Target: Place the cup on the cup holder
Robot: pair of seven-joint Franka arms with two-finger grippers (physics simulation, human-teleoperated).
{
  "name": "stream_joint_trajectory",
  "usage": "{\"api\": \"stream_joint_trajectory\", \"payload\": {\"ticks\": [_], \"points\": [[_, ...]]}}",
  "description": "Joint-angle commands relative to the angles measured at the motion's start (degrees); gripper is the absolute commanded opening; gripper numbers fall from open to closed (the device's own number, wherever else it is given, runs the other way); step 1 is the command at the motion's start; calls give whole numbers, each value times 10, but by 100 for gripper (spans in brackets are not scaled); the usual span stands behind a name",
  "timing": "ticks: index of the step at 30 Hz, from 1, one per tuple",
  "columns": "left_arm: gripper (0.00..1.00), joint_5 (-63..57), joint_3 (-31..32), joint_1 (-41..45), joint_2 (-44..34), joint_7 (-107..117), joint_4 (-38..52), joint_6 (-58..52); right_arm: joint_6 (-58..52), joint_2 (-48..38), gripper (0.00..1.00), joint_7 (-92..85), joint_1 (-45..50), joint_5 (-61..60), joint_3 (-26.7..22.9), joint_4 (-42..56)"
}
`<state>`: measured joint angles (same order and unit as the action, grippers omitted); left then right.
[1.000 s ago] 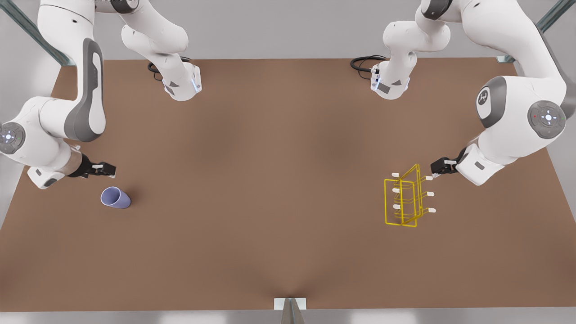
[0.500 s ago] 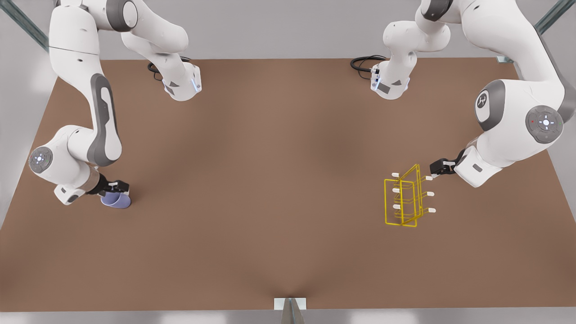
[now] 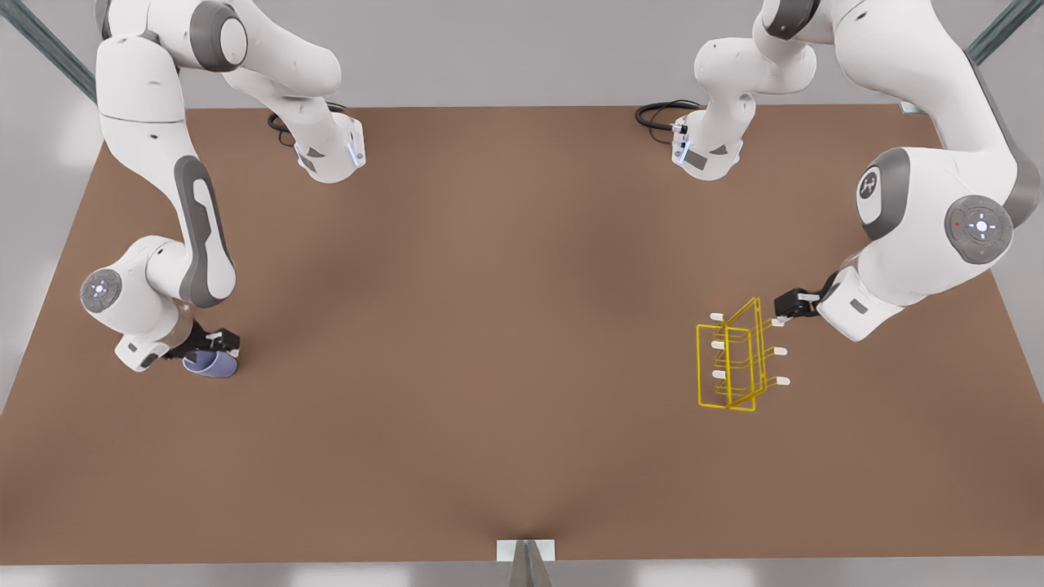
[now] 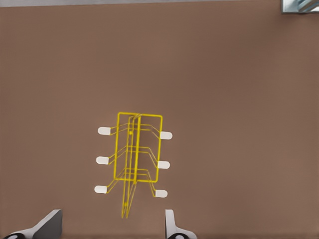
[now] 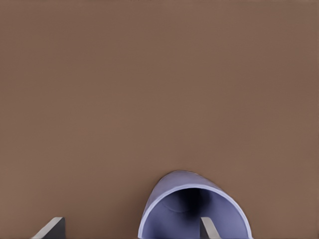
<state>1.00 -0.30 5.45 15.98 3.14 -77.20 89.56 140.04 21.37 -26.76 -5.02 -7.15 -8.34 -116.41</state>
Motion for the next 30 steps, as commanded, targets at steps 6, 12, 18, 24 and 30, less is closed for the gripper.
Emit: {"api": "stream_joint_trajectory", "payload": {"ticks": [6, 12, 18, 24, 30], "points": [[100, 0, 1, 1, -1, 3, 0, -2, 37, 8, 100, -73, -8, -27, 0, -27], [100, 0, 2, 0, 0, 3, 0, 0, 51, 16, 83, -95, -12, -32, -1, -36], [100, 1, 1, 0, 4, 3, 0, 2, 60, 37, 59, -118, -12, -33, -11, -37], [100, 1, 1, 0, 3, 6, 0, -1, 57, 32, 21, -118, -10, -32, -11, -36], [100, 1, 2, 1, 1, 7, 0, -3, -23, -52, 21, -106, 38, -31, -7, -31]]}}
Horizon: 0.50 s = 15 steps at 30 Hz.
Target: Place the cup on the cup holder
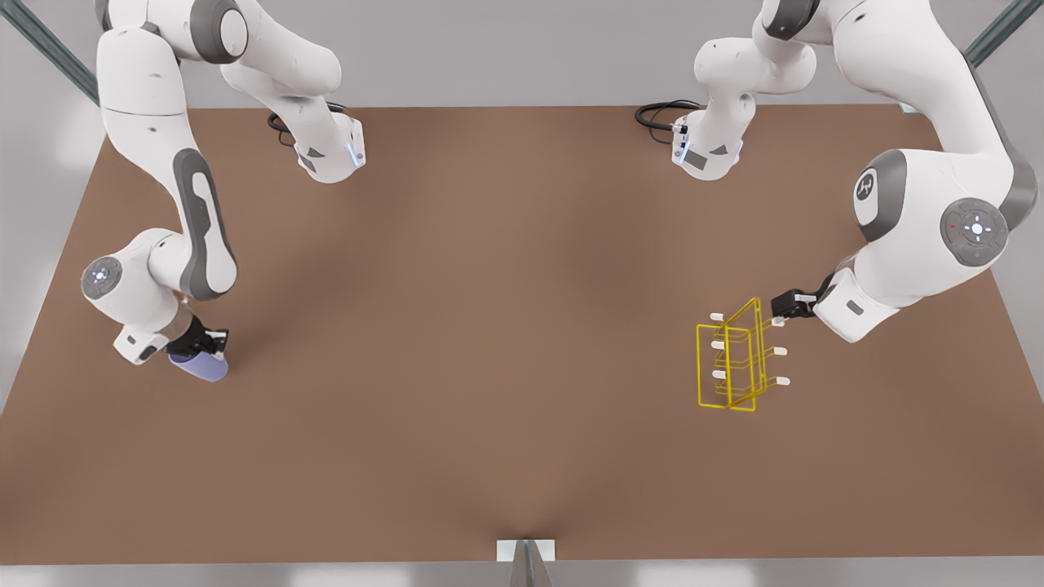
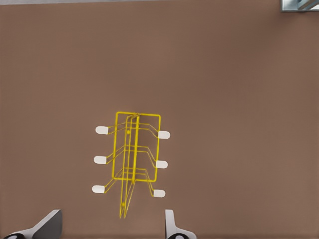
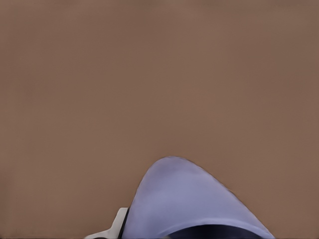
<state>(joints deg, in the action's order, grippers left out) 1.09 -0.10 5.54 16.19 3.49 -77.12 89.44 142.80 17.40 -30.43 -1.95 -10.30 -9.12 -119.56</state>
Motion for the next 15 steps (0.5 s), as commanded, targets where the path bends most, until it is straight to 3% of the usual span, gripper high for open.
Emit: {"api": "stream_joint_trajectory", "payload": {"ticks": [1, 3, 6, 7, 9, 12, 15], "points": [[100, 0, 0, 1, -1, 4, 0, -1, -52, -20, 21, -60, 42, 0, 2, 6], [100, -1, 0, 4, -1, 5, 0, -1, -105, -25, 21, 12, 83, 0, 23, 39], [100, -1, 1, 10, -3, 20, 0, -2, -109, -38, 21, 107, 87, -1, 135, 65], [100, -2, 1, 10, -4, 22, 0, -3, -109, -40, 21, 119, 102, -5, 149, 68], [100, -1, 1, 16, -4, 27, 0, -3, -98, -26, 21, 116, 150, -138, 164, 80], [100, -2, 1, 22, -4, 38, 0, -8, -38, 23, 21, 108, 165, -199, 209, 103], [100, -2, 1, 23, -4, 41, 0, -8, -37, 108, 21, -75, 200, -469, 205, 157]]}}
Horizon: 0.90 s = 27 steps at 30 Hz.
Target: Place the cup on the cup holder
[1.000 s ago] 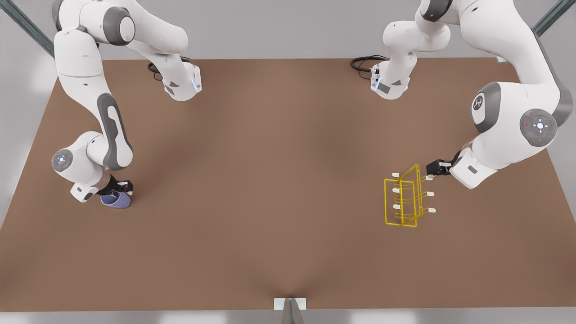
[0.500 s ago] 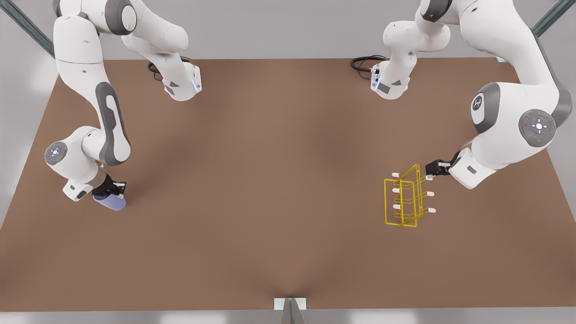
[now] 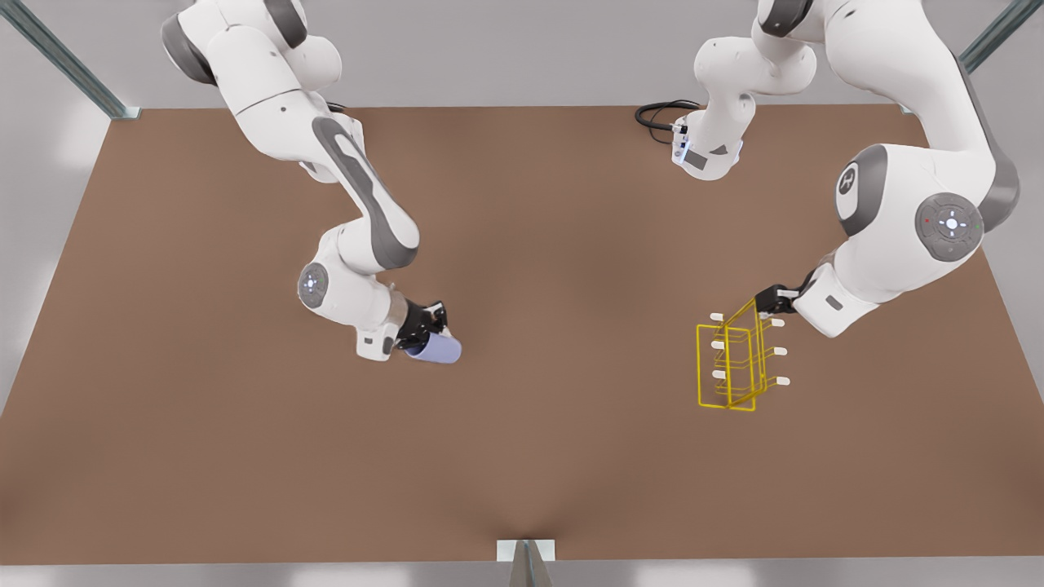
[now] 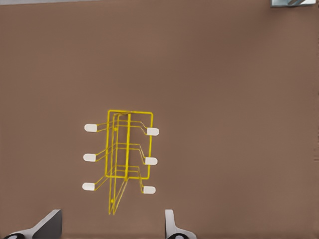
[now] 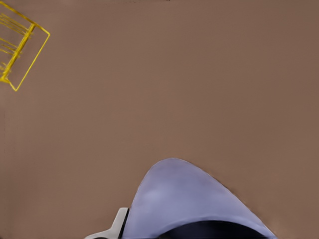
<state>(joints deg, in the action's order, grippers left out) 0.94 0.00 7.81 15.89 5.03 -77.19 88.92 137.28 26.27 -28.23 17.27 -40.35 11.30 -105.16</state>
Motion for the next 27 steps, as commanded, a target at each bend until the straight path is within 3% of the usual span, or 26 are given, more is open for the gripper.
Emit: {"api": "stream_joint_trajectory", "payload": {"ticks": [1, 6, 9, 13, 21, 27], "points": [[100, -1, 0, 0, -1, 25, 0, -2, 18, 46, 21, -102, 15, -186, 1, 48], [100, -1, 0, 2, -1, 31, 0, -4, -24, 142, 21, -118, 36, -292, 21, 182], [100, -1, 0, 4, -2, 31, 0, -4, -27, 194, 21, -181, 36, -397, 72, 224], [100, -1, 0, 10, -1, 35, 0, -4, -100, 279, 21, -249, 36, -476, 89, 293], [100, -1, 0, 11, 2, 35, 1, -4, -97, 385, 21, -321, 58, -487, 106, 361], [100, -1, 0, 11, 2, 35, 1, -4, -91, 416, 21, -328, 68, -486, 102, 385]]}}
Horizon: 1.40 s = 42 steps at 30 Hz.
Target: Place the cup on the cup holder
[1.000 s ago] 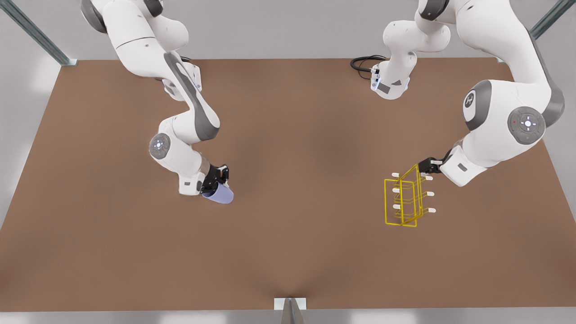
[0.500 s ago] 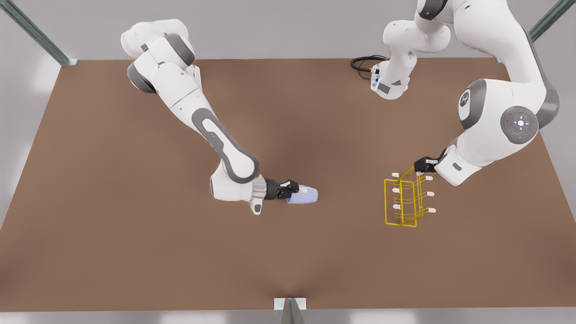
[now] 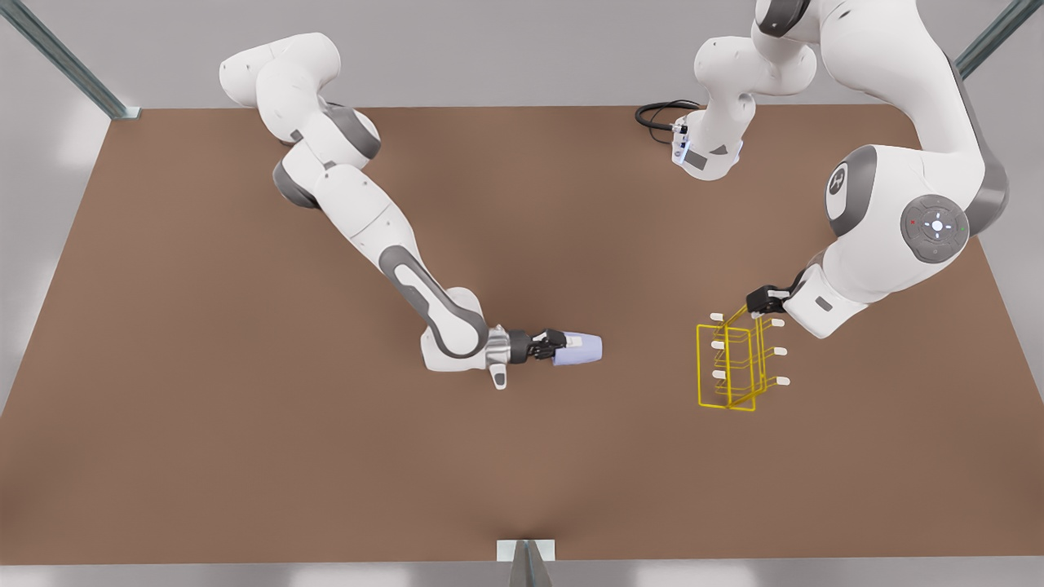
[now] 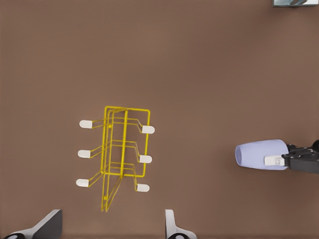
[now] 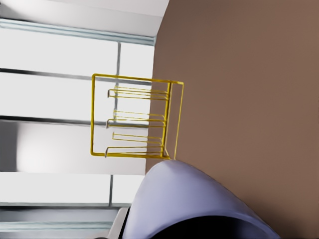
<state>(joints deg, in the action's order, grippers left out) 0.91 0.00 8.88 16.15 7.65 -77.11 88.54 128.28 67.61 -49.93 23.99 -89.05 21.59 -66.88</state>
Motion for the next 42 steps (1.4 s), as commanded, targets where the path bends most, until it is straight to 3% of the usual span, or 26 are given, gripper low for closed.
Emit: {"api": "stream_joint_trajectory", "payload": {"ticks": [1, 2, 3, 4, 11, 15, 19, 21, 23, 25, 27, 30, 34, 37, 42], "points": [[100, 0, 0, 0, -1, 9, 0, 0, -1, 2, 36, -108, 2, 1, -1, 3], [100, 0, 0, 0, 0, 9, 0, 0, -1, 2, 71, -106, 1, 1, -1, 2], [100, 0, 0, 0, 0, 9, -1, 0, -1, 2, 91, -105, 1, 1, -1, 1], [100, 0, 0, 0, 0, 9, 0, 0, -1, 2, 100, -106, 1, 1, -1, 1], [100, 0, 0, 0, 0, 9, 0, 0, -7, -32, 100, -102, -27, 21, -20, -38], [100, 0, 0, 0, -1, 9, 0, 0, -9, -138, 100, -102, -82, 84, -31, -147], [100, 0, 4, 56, 1, 5, 0, -5, -152, -308, 100, 1, -115, 208, -150, -295], [100, 1, 11, 106, 8, -15, 3, -4, -244, -458, 100, 214, -144, 444, -208, -324], [100, 1, 43, 112, 38, -208, 13, 2, -305, -526, 100, 430, -170, 747, -211, -260], [100, 0, 70, 112, 91, -304, 44, 29, -324, -565, 100, 412, -189, 941, -251, -225], [100, 0, 73, 139, 135, -472, 42, 109, -411, -610, 100, 418, -215, 905, -248, -225], [100, 1, 75, 160, 174, -637, 38, 202, -444, -623, 100, 449, -207, 905, -246, -223], [100, 5, 77, 173, 208, -673, 33, 225, -417, -582, 100, 459, -234, 858, -275, -147], [100, 6, 83, 174, 217, -725, 4, 275, -418, -585, 100, 458, -316, 796, -287, -114], [100, 3, 82, 173, 239, -767, 2, 327, -447, -593, 100, 460, -291, 810, -281, -95]]}}
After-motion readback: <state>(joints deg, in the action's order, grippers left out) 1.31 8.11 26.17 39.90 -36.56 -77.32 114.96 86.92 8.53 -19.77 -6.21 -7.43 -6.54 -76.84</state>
